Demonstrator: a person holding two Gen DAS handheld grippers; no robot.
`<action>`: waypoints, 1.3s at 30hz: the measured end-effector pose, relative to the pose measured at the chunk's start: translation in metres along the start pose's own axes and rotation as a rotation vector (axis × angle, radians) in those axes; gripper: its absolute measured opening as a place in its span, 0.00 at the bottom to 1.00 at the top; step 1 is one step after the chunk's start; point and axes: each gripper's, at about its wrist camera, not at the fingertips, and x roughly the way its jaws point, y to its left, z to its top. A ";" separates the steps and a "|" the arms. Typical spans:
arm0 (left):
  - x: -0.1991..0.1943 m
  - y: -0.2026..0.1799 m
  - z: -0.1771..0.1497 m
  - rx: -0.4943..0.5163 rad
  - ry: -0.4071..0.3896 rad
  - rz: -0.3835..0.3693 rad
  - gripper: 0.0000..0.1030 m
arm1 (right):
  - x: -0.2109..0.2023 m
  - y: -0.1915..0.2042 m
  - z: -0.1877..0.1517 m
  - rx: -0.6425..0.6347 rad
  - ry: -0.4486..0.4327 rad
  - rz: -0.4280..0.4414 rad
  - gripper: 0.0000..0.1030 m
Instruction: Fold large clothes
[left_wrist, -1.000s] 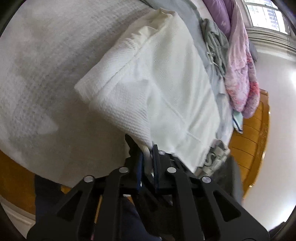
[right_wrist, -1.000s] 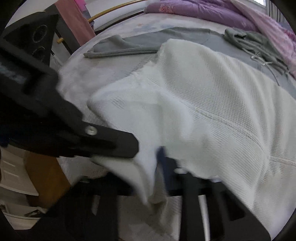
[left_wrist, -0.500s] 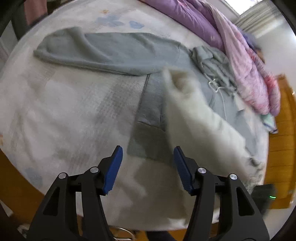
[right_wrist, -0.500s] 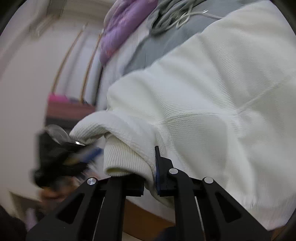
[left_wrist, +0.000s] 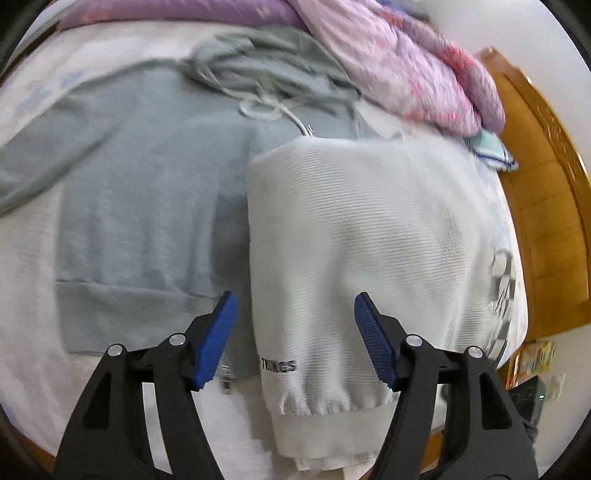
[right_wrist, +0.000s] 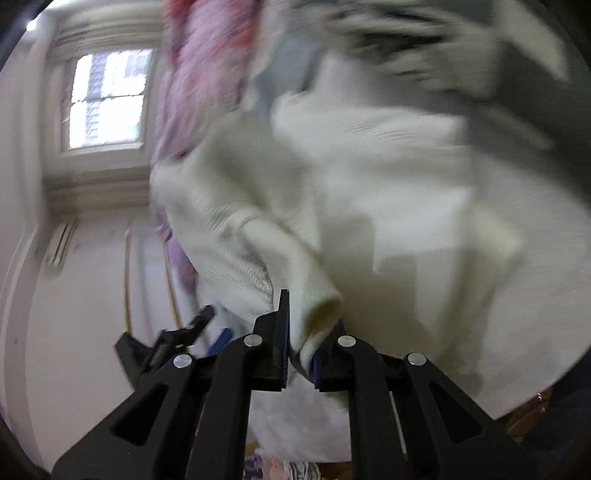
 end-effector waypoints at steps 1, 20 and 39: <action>0.009 -0.001 -0.005 0.000 0.026 0.001 0.66 | 0.001 -0.012 0.003 0.022 -0.001 -0.020 0.08; 0.069 0.004 -0.068 -0.057 0.254 0.011 0.73 | 0.013 -0.050 0.022 -0.184 0.091 -0.245 0.67; 0.079 0.013 -0.055 -0.110 0.294 -0.078 0.76 | 0.065 -0.046 0.037 -0.077 0.174 0.045 0.48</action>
